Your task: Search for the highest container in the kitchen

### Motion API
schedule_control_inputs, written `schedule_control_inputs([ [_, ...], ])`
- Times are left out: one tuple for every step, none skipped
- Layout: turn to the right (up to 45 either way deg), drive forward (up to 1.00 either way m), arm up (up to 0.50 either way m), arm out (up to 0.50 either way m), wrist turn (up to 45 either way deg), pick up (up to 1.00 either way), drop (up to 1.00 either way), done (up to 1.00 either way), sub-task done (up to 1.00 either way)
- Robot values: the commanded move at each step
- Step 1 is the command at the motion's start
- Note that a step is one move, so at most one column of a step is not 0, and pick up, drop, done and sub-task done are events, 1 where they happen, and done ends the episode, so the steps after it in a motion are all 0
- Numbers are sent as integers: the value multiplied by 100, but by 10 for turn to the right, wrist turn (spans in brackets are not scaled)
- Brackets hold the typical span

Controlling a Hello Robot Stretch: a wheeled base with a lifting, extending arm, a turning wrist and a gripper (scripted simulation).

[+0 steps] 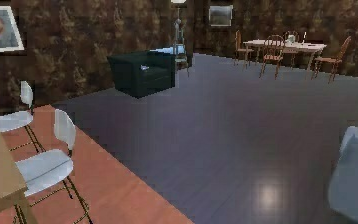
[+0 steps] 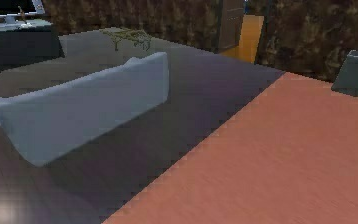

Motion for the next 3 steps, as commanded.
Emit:
schedule_control_inputs([
  [0, 95, 0, 0, 0, 0, 0, 0, 0],
  [0, 45, 0, 0, 0, 0, 0, 0, 0],
  [-450, 0, 0, 0, 0, 0, 0, 0, 0],
])
